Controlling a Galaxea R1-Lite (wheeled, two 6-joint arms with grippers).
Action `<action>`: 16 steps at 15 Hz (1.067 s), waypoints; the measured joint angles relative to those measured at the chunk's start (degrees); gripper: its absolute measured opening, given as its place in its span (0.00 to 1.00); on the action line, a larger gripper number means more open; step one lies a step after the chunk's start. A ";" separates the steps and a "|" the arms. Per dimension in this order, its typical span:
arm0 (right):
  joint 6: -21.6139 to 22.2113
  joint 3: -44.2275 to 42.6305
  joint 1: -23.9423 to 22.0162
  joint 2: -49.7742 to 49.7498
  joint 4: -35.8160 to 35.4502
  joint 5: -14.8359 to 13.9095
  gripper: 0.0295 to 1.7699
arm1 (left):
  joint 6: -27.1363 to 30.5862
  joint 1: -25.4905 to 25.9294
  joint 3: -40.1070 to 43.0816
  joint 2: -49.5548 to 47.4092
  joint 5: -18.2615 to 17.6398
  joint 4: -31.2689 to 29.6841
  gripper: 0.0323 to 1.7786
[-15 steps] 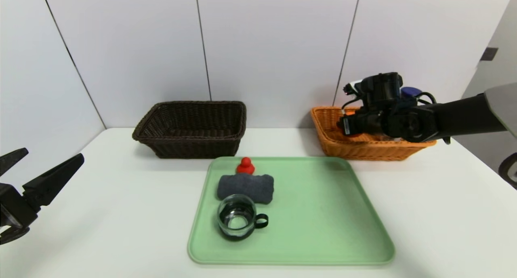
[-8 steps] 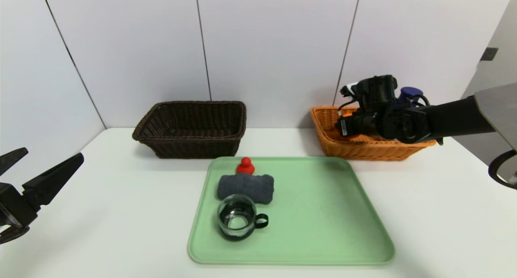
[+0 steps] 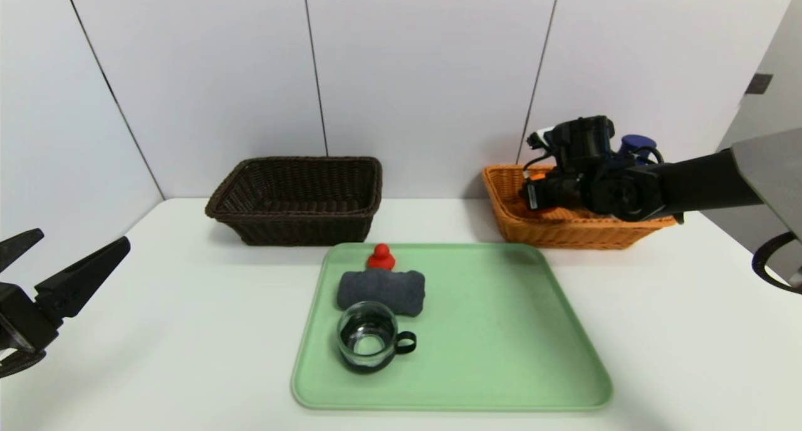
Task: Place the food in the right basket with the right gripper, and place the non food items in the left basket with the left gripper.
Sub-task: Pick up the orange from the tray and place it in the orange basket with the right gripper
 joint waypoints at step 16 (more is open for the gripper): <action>-0.05 0.61 0.59 -1.80 -2.79 -0.24 0.92 | 0.02 0.00 0.01 -0.16 0.00 0.00 0.95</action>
